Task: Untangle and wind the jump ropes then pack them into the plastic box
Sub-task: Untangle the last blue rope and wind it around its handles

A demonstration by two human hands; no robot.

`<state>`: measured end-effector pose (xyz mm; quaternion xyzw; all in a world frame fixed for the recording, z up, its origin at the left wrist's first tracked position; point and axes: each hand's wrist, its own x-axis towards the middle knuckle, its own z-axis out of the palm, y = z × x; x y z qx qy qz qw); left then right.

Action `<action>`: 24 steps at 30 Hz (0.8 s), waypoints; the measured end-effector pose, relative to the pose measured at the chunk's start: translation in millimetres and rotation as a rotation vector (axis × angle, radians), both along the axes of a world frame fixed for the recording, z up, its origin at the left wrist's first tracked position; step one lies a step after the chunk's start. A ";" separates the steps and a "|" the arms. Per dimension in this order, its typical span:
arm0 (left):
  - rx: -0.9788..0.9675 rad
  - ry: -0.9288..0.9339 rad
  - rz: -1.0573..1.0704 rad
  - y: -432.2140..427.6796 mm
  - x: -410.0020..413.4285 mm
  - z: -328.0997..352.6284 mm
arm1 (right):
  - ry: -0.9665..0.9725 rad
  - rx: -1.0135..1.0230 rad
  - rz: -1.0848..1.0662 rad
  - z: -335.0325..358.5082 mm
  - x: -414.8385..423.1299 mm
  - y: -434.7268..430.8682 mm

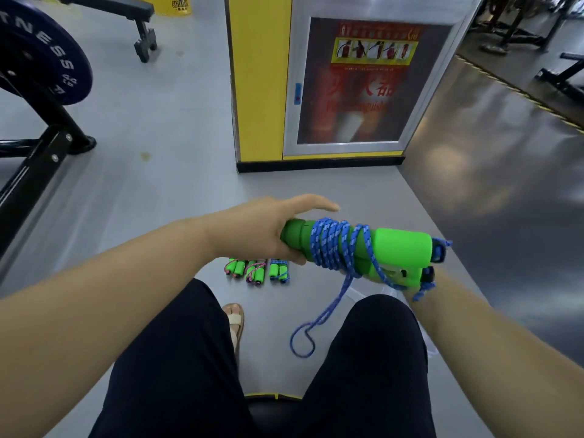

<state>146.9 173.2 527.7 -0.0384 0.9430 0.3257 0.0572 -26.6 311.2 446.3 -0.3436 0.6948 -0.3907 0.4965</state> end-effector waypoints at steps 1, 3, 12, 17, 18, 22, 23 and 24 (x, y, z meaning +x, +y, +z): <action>0.044 0.000 0.011 -0.7 0.6 -2.3 | -0.034 0.016 -0.006 -8.4 5.9 6.4; 0.136 -0.004 0.058 -1.8 0.0 -7.0 | -0.062 0.038 -0.052 -21.0 22.5 19.1; 0.576 -0.041 0.368 -2.9 -7.7 -18.0 | -0.302 -0.336 -0.297 -11.2 68.7 11.6; 0.349 -0.016 0.533 -13.9 -11.1 -21.4 | 0.042 -0.123 -0.251 -12.4 86.0 10.3; 0.182 -0.027 0.530 -15.8 -9.9 -24.5 | 0.168 -0.086 -0.180 -8.8 88.0 9.6; -0.280 -0.120 0.474 -9.1 -7.1 -34.8 | 0.791 -0.005 0.142 17.3 87.4 7.8; -0.333 -0.135 0.458 -5.4 -8.1 -35.6 | 0.912 0.009 0.206 26.9 85.4 8.2; -0.393 -0.146 0.442 -2.7 -9.5 -35.5 | 0.999 0.019 0.270 36.7 82.8 7.1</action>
